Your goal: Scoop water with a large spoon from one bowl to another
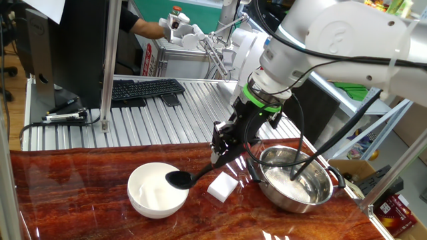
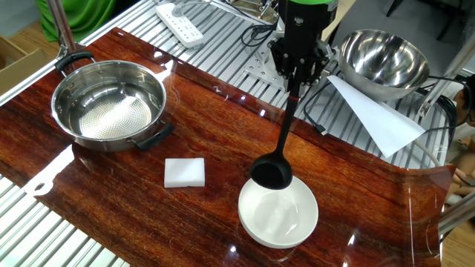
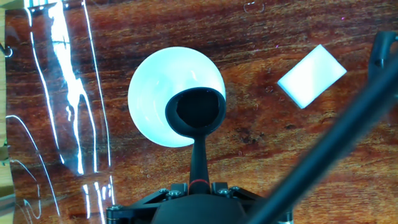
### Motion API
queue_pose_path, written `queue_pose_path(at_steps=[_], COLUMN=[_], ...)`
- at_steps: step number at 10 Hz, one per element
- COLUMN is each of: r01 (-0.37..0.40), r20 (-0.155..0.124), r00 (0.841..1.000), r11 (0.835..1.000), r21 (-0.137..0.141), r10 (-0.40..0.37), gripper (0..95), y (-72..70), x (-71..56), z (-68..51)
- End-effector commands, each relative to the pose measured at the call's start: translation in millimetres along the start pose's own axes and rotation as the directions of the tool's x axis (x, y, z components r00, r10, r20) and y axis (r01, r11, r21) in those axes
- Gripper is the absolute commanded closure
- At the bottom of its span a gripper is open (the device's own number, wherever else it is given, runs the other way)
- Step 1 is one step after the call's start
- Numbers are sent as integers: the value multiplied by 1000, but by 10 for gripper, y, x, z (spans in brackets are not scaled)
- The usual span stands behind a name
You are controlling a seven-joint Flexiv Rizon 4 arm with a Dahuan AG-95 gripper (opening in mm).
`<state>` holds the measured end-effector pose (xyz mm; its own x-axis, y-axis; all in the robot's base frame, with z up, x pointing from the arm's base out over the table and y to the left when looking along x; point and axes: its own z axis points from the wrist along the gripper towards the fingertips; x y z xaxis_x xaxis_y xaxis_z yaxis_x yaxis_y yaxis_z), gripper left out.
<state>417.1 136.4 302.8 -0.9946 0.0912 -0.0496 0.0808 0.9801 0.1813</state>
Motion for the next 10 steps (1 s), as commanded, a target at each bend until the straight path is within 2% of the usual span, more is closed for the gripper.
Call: queue_pose_path(at_steps=[1,4,6,10], r01=[-8,-20,-31,-48], r20=[-7,-11,-14,-7], r00=[1000,1000,999,999], r11=[1000,999,999,997], r21=[3,35,35,63], r10=[8,20,31,49], gripper=[950,950,950,950], y=[15,87,125,215], x=[-11,-104,-172,-273], z=[6,47,42,48])
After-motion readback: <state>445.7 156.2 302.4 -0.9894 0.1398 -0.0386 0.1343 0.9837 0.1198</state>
